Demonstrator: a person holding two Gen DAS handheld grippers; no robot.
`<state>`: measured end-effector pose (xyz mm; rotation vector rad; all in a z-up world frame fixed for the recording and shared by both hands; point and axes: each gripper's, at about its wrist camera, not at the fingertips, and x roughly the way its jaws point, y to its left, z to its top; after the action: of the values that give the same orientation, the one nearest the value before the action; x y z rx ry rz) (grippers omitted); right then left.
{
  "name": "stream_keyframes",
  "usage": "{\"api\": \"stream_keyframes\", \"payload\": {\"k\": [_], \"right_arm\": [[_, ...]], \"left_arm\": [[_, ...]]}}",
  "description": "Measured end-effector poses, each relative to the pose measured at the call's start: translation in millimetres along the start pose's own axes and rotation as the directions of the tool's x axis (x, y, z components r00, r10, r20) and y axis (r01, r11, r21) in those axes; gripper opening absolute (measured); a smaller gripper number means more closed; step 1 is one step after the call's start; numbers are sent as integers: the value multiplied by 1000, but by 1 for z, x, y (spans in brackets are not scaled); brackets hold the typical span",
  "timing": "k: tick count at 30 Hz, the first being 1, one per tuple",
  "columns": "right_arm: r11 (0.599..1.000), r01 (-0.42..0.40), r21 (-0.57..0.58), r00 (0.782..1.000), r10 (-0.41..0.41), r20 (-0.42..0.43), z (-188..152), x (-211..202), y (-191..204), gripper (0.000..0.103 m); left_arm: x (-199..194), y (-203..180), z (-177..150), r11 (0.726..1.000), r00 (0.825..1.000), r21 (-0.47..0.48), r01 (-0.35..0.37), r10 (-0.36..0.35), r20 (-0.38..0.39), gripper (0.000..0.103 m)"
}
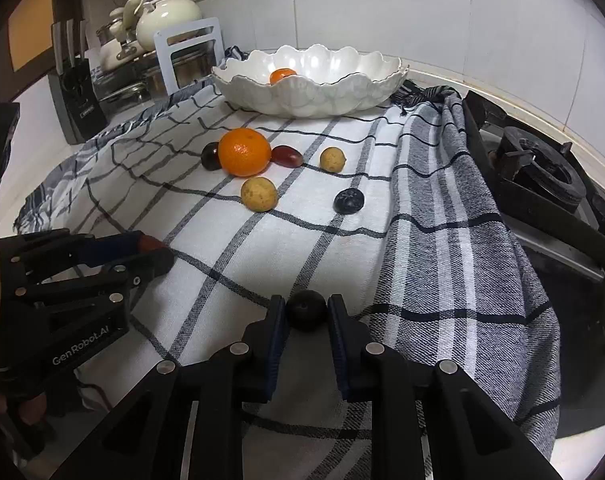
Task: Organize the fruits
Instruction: 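Grasp the red date with the left gripper while the right gripper grasps a blueberry, then carry the red date and blueberry over the white bowl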
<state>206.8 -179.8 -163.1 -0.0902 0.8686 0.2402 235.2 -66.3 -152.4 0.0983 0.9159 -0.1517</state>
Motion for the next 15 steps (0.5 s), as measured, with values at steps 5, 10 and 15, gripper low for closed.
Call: {"api": "stream_keyframes", "payload": {"k": [5,10,15], "right_arm": [[1000,5,7,1000,-5,23,3,-8,0,23],[1000,-3,10,999,3,48,8,-18,1,23],[1000,-6,19,997,4,83,15,-28,2,23]], "left_arm": [[-9,-1,3,1000,1000,7,3,-3,29,28],[-20,2,8,1000,998,-1,9,-9,57,28],[-31,3,14,1000,996,-1,12,-12,93,28]]}}
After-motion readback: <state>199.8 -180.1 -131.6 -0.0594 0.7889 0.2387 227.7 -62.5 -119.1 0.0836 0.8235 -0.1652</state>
